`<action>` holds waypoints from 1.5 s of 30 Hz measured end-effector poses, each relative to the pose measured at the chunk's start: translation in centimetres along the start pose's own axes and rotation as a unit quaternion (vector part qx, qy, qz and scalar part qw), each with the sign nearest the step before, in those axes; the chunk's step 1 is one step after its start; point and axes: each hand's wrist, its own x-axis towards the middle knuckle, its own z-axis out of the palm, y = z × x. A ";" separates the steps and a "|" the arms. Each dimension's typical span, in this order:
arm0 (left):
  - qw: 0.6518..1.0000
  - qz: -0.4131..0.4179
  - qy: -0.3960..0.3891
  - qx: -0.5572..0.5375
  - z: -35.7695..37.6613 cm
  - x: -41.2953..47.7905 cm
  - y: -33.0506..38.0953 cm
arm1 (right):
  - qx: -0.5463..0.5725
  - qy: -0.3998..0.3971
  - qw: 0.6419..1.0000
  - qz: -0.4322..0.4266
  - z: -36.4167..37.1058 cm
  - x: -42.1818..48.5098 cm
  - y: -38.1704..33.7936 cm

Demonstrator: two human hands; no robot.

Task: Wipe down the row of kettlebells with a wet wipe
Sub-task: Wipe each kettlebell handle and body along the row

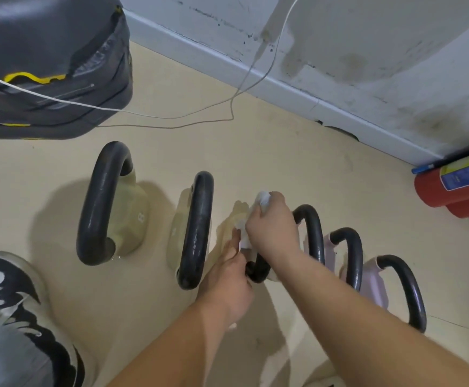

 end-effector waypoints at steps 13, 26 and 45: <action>0.998 0.054 0.024 0.005 0.5 -2.2 -2.7 | -0.026 0.038 0.996 -0.080 2.7 -8.3 5.9; 0.995 0.060 0.025 0.073 0.5 -1.8 -1.7 | 0.003 -0.080 0.988 0.128 -0.8 3.9 -1.9; 0.998 0.063 0.007 0.028 0.4 -2.8 -4.0 | 0.080 0.113 0.988 -0.065 6.8 -8.3 10.0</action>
